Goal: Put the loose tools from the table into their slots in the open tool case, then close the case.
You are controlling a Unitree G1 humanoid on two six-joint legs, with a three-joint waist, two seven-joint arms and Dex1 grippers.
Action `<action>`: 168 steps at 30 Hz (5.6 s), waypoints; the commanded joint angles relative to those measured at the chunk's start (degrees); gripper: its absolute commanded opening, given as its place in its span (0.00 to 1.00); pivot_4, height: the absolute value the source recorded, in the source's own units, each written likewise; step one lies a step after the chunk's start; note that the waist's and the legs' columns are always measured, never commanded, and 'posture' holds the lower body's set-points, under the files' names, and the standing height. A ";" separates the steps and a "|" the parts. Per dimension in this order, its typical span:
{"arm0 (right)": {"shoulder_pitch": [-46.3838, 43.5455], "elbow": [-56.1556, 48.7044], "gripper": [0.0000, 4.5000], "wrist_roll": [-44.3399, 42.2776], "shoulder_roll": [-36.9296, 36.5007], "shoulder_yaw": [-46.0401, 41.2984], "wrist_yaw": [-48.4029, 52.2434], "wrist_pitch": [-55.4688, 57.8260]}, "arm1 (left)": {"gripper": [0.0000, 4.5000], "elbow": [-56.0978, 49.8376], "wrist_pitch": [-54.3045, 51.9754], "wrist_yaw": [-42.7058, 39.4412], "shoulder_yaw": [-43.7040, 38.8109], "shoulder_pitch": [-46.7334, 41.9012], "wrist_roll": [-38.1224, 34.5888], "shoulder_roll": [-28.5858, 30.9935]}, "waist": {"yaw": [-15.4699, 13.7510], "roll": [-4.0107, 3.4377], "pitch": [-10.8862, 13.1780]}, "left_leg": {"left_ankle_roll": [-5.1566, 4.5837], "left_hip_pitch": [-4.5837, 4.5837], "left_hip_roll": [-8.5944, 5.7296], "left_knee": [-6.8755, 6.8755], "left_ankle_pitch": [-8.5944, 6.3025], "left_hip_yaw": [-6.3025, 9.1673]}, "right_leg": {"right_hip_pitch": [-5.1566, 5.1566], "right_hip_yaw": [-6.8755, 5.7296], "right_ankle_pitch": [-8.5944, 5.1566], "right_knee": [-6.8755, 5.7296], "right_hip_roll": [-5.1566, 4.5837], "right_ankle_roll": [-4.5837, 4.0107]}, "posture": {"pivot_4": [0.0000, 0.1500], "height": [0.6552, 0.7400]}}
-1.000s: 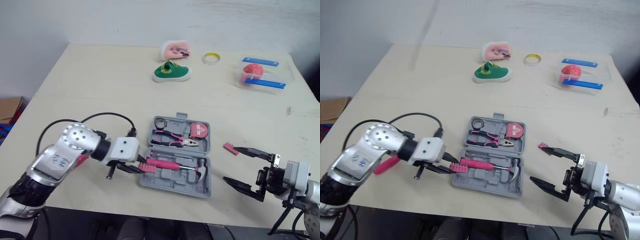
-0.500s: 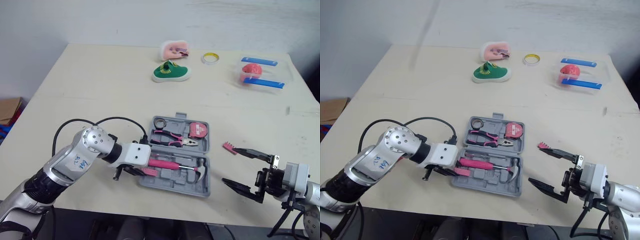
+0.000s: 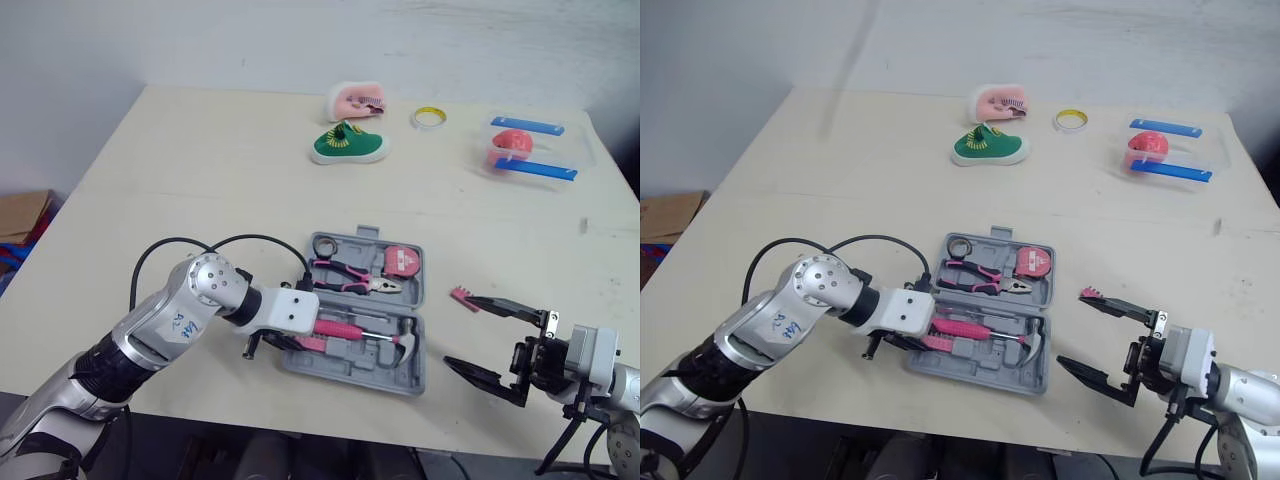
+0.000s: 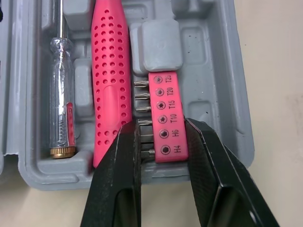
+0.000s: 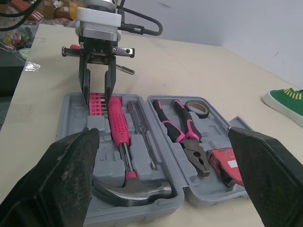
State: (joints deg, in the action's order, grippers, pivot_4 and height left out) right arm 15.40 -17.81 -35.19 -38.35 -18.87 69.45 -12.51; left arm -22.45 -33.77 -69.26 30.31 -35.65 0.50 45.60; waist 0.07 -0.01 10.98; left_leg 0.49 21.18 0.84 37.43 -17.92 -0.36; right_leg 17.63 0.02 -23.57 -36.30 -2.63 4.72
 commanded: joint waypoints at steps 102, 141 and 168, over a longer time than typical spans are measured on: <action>9.76 39.51 1.00 4.82 1.45 -28.80 -6.58 -17.66 | 1.00 50.67 42.57 12.90 -72.65 42.04 -24.53 6.69 | 1.66 0.28 -0.68 | -0.49 -0.29 -0.11 -0.47 -0.38 -0.19 | 0.04 -0.01 -0.05 0.37 -0.51 -0.09 | 1.00 1.00; -13.39 23.47 1.00 10.30 -8.92 2.40 -9.80 20.77 | 1.00 -1.14 13.15 4.34 -39.84 24.53 -41.70 2.76 | 1.52 0.17 -0.63 | -0.19 -0.01 -0.15 -0.18 -0.10 -0.18 | 0.07 -0.08 0.03 0.34 -0.42 0.06 | 1.00 1.00; -26.00 36.71 1.00 17.39 -3.07 11.03 -9.49 17.36 | 1.00 -4.65 11.70 1.88 -37.62 26.96 -40.96 2.53 | 2.04 0.21 -0.61 | -0.08 -0.12 0.04 -0.12 -0.04 -0.23 | 0.07 0.13 0.04 0.29 -0.13 0.05 | 1.00 1.00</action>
State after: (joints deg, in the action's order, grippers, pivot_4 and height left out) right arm -11.20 19.28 -19.01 -42.08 -9.34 60.28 2.97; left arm -25.06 -22.56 -67.21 -5.89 -8.71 -40.14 47.49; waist 2.10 0.20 10.36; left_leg 0.41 21.06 0.89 37.31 -17.96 -0.58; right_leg 17.70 0.14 -23.53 -36.01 -2.77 4.77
